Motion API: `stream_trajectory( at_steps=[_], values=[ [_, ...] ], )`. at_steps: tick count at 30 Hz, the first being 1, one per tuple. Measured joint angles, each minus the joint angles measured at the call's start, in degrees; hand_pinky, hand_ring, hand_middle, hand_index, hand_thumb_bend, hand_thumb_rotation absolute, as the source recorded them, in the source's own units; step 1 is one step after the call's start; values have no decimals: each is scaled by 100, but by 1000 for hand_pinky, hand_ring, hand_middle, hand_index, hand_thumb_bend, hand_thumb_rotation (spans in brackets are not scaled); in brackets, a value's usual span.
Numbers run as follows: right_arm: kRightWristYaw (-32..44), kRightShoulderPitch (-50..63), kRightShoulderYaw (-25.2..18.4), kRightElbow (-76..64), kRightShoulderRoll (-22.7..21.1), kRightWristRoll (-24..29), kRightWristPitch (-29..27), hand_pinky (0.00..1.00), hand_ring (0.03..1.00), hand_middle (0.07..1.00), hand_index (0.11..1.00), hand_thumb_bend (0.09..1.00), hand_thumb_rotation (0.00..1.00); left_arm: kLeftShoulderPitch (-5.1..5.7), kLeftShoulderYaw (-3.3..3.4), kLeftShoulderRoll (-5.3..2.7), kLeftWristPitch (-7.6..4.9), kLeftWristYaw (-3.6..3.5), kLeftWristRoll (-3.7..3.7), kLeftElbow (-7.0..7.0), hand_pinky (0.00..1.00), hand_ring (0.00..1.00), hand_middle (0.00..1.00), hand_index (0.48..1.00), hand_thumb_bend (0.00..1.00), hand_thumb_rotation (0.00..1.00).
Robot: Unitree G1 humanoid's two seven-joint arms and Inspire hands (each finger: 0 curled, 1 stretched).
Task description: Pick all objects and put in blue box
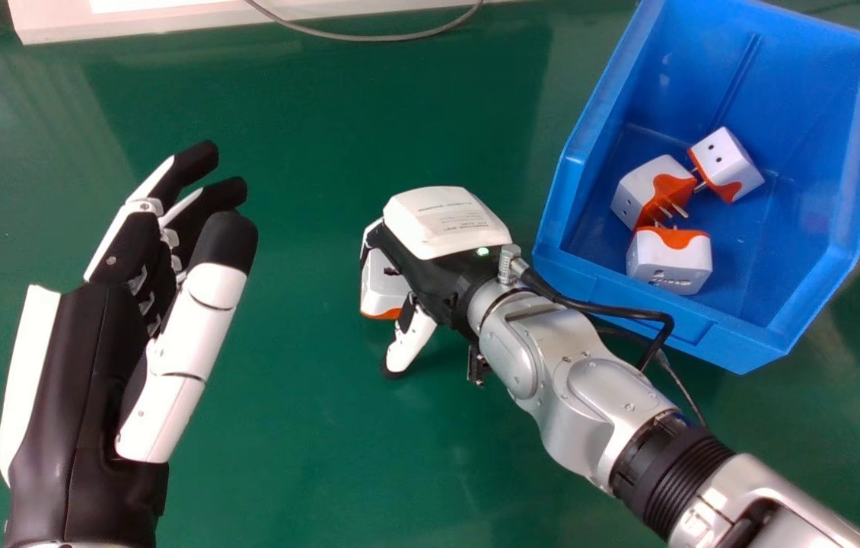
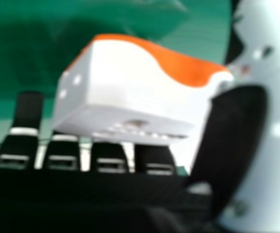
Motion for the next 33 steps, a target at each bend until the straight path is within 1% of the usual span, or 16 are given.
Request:
stream_trajectory(
  at_steps=[2,3,6,7,11,17,24,27,33],
  values=[
    [-1,-20,4,36,-11,0,-66,475,543,647,537,591,70,-1,0,-1,0,9,8,-3,782,846,842,867,766,834],
    [-4,-38,7,67,-20,0,-119,464,536,616,515,576,56,-1,0,-1,0,10,9,-5,783,846,842,867,770,834],
    [-49,-75,11,146,-40,2,-335,455,525,595,499,564,45,0,1,-8,-1,21,7,-8,783,846,842,867,772,834],
    [-65,-77,11,162,-55,1,-395,433,508,578,491,551,36,5,1,-10,-1,27,6,-9,783,846,842,867,772,834],
    [-182,-77,6,200,-114,-2,-494,416,494,565,486,541,28,34,9,-13,-2,34,-28,-13,783,846,842,867,771,835],
    [-201,-72,-14,198,-119,31,-497,382,464,537,483,521,14,34,9,-13,-3,34,-86,-16,783,846,842,868,769,835],
    [-192,-66,-181,198,-122,74,-377,373,456,521,477,514,9,33,12,-20,-3,35,-103,-17,783,846,842,868,768,829],
    [-153,-66,-233,190,-125,85,-355,370,453,516,473,512,7,31,12,-22,-2,35,-145,-17,783,847,842,869,769,827],
    [-145,-56,-286,181,-125,94,-274,365,446,510,470,507,3,16,19,-20,2,35,-148,-17,782,846,842,869,773,818]
  ],
)
